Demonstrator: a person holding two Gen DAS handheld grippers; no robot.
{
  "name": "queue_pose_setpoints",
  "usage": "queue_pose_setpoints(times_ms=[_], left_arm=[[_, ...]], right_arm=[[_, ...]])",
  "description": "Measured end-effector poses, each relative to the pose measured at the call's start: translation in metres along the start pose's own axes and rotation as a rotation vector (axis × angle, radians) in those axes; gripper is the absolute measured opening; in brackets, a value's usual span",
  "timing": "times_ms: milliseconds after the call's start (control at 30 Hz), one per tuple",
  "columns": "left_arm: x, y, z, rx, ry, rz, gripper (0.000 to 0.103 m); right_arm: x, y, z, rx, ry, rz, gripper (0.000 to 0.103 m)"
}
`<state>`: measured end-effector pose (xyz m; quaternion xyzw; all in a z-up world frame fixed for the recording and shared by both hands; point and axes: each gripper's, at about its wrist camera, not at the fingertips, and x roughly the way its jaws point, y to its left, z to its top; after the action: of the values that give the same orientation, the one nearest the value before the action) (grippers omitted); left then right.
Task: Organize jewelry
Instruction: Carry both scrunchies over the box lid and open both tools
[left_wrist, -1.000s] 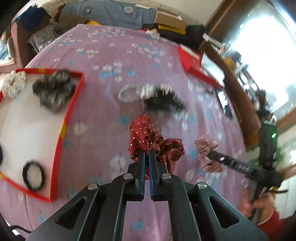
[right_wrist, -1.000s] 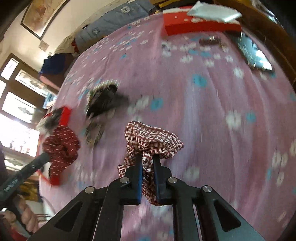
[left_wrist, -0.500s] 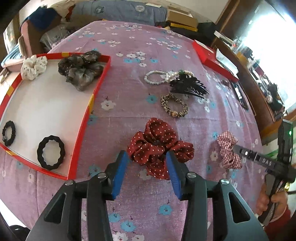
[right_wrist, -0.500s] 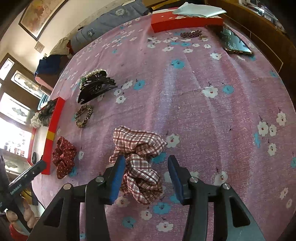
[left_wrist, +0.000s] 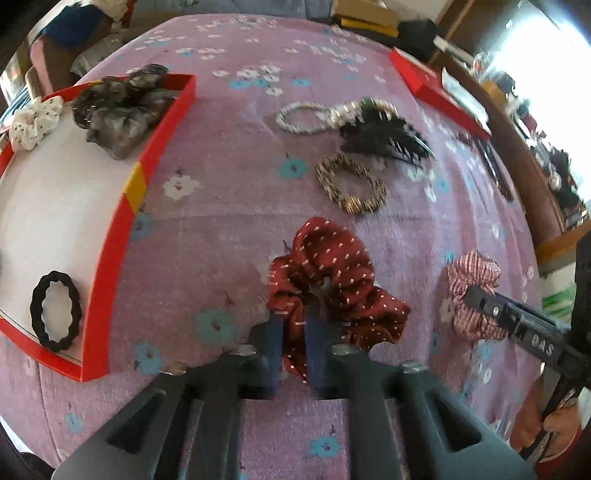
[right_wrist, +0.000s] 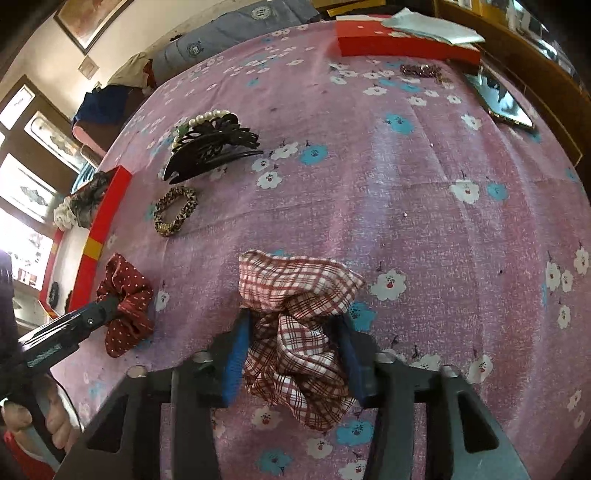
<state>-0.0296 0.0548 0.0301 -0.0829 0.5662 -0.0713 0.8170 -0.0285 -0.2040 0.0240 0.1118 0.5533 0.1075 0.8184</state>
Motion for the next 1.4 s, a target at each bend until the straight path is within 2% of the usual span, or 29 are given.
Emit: queue_pose_setpoints(times_ms=[133,267,400,533,667,800,933,1100,1267,1400], left_arm=[[-0.026,-0.003,-0.003,-0.020,-0.056,-0.030,0.008],[-0.063,-0.001,-0.007,-0.050,-0.125,-0.025,0.008],[-0.101,0.013,-0.011,-0.075,-0.189,0.023,0.008],[-0.131,0.040,-0.015,-0.112,-0.224,0.126,0.008],[-0.152,0.084,-0.015,-0.188,-0.252,0.201,0.008],[-0.166,0.123,-0.004,-0.239,-0.287,0.223,0.008],[-0.163,0.168,0.016,-0.266,-0.289,0.242,0.009],[-0.148,0.223,0.038,-0.277,-0.256,0.255,0.009],[-0.118,0.276,0.057,-0.261,-0.186,0.268,0.009],[-0.098,0.308,0.075,-0.230,-0.154,0.292,0.009]], right_arm=[[-0.008,0.001,-0.002,0.005,-0.011,0.026,0.016],[-0.024,0.001,-0.005,0.023,-0.036,0.071,0.015],[-0.037,0.007,-0.004,0.024,-0.060,0.128,0.015],[-0.041,0.026,-0.002,0.012,-0.078,0.191,0.016],[-0.038,0.055,-0.002,-0.026,-0.074,0.242,0.016],[-0.039,0.086,0.000,-0.078,-0.069,0.261,0.016],[-0.036,0.118,0.006,-0.120,-0.065,0.269,0.016],[-0.019,0.182,0.020,-0.177,-0.047,0.275,0.016],[0.017,0.257,0.033,-0.241,0.018,0.291,0.016],[0.053,0.300,0.037,-0.259,0.080,0.287,0.016]])
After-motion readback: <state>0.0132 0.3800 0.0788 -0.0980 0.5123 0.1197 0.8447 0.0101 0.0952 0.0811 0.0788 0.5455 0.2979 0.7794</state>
